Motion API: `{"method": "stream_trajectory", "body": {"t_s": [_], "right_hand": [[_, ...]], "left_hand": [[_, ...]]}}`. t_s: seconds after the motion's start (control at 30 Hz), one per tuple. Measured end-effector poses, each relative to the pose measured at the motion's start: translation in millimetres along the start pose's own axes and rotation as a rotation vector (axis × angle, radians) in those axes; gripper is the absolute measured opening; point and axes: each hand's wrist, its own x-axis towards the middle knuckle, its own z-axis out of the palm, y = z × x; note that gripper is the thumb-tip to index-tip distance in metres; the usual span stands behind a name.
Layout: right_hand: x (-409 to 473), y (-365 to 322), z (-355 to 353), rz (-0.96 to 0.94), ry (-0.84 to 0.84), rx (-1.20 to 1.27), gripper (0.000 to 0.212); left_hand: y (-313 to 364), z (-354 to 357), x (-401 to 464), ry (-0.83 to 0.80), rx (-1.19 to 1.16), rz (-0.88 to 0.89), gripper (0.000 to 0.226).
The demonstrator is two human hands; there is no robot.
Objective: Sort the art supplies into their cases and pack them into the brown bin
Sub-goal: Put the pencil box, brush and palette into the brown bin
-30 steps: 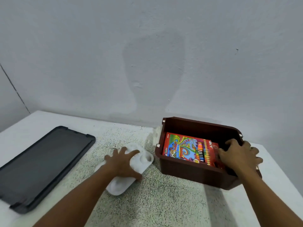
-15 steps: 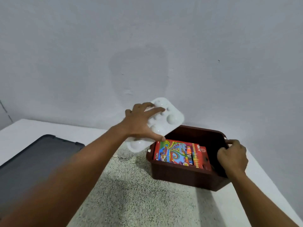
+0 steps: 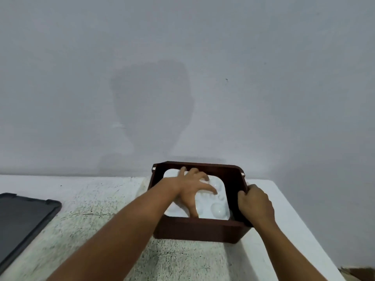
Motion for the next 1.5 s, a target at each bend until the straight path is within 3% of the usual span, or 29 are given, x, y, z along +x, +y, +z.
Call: {"method": "stream_trajectory", "body": {"t_s": [0.17,0.27,0.4,0.53,0.6,0.67,0.83,0.97,1.33,1.43,1.5], "right_hand": [[5,-3,5,-0.030,-0.032,-0.090,0.032],[10,-2,6,0.001,-0.078,-0.020,0.052],[11,-3,7,-0.027,-0.104,-0.043,0.057],[5,-8,6,-0.079,-0.116,-0.132,0.057],[2,-12,9,-0.073,-0.113,-0.104,0.054],[-1,-17,14,-0.082,-0.115,-0.117,0.049],[-16,-38,31,-0.094,-0.135,-0.136,0.047],[-25,-48,38,-0.112,-0.128,-0.141,0.048],[-42,-60,42,-0.091,-0.088,-0.187,0.048],[-42,-59,45,-0.076,-0.064,-0.202,0.046],[-43,-59,47,-0.065,-0.050,-0.225,0.044]], "left_hand": [[-10,9,0,-0.151,-0.259,0.014,0.082],[-17,11,-4,-0.104,-0.399,0.010,0.071],[-31,16,-22,0.276,-0.483,-0.093,0.047],[-71,32,-66,0.652,-0.469,-0.393,0.023],[-96,48,-97,0.728,-0.429,-0.561,0.018],[-118,65,-128,0.667,-0.393,-0.721,0.016],[-157,124,-210,0.212,-0.203,-1.024,0.023],[-176,166,-253,0.041,-0.126,-1.103,0.036],[-167,151,-271,0.194,-0.002,-1.033,0.041],[-165,123,-271,0.310,0.257,-1.033,0.040],[-164,95,-271,0.372,0.280,-1.041,0.044]]}}
